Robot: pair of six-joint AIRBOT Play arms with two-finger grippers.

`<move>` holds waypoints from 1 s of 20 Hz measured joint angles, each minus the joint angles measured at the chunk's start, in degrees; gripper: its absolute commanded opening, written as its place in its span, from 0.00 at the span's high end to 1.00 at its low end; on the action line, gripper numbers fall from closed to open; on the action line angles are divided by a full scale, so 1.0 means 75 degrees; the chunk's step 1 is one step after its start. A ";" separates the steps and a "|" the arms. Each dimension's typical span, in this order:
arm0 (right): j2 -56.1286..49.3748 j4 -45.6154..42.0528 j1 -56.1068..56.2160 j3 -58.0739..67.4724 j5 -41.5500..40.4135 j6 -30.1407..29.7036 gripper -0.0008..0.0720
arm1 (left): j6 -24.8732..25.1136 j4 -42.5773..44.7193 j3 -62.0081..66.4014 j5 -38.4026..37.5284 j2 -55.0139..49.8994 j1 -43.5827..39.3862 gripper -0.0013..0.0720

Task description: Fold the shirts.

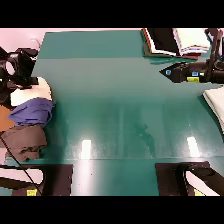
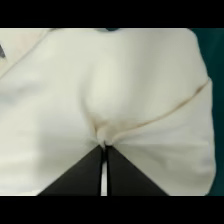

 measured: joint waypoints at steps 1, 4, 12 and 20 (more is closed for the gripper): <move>0.0000 0.0020 0.0000 0.0125 -0.0044 0.0000 0.97 | 0.0102 -0.0055 0.0309 -0.0093 0.0163 -0.0038 0.96; -0.0015 0.0032 0.0000 0.0758 -0.0178 0.0000 0.97 | 0.0490 -0.0233 0.1309 -0.0265 0.1017 -0.0370 0.96; -0.0017 -0.0020 0.0000 0.2929 -0.0612 0.0000 0.97 | 0.1848 -0.1370 0.3010 -0.0766 0.3139 -0.3261 0.96; -0.0017 -0.0047 0.0000 0.3838 -0.0478 0.0000 0.97 | 0.2393 -0.1941 0.3185 -0.1268 0.1682 -0.6849 0.25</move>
